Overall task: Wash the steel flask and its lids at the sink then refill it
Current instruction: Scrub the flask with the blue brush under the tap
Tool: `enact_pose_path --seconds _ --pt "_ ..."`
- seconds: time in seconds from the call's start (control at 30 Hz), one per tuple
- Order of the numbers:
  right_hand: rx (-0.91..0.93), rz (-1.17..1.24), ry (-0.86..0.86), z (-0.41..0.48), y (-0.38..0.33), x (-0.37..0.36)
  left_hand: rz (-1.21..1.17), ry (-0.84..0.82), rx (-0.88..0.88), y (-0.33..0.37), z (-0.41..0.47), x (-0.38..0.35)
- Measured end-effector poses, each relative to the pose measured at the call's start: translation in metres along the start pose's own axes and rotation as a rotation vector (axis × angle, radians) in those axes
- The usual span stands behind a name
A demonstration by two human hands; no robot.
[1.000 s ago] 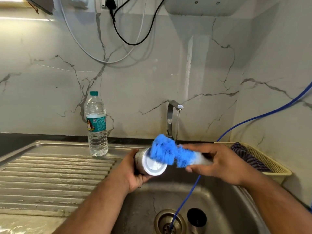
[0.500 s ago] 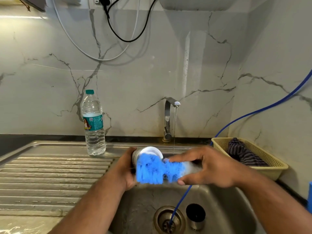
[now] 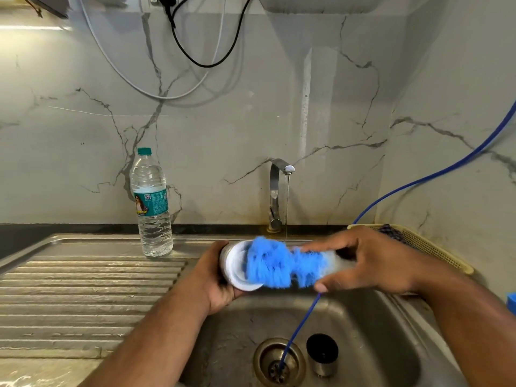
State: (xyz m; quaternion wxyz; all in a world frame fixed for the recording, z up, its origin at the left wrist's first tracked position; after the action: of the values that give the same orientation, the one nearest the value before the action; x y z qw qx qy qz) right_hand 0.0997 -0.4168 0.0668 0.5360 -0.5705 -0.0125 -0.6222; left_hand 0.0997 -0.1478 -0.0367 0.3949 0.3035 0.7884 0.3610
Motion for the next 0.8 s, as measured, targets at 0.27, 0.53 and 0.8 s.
enact_pose_path --seconds 0.27,0.53,0.8 --pt "0.063 0.008 -0.018 0.0 -0.011 -0.009 0.001 0.004 -0.09 0.003 -0.008 -0.001" --pt "0.139 -0.135 0.61 0.008 0.01 0.006 0.305 0.01 -0.522 0.001 -0.026 -0.021" --pt "0.292 -0.475 0.595 0.014 0.007 -0.011 0.486 -0.08 -0.739 -0.009 -0.041 -0.043"
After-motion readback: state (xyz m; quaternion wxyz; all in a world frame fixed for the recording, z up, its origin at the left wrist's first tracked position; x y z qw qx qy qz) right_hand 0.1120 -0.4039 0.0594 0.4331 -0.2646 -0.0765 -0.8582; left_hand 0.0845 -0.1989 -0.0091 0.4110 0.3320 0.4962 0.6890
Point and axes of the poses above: each hand's wrist, its own z-axis towards the middle knuckle, its own x-axis out of the back of the hand, y = z × x, the point moved 3 cm from there along z, towards the middle knuckle, and after that the axes turned 13 degrees about y, right-handed, at the moved point
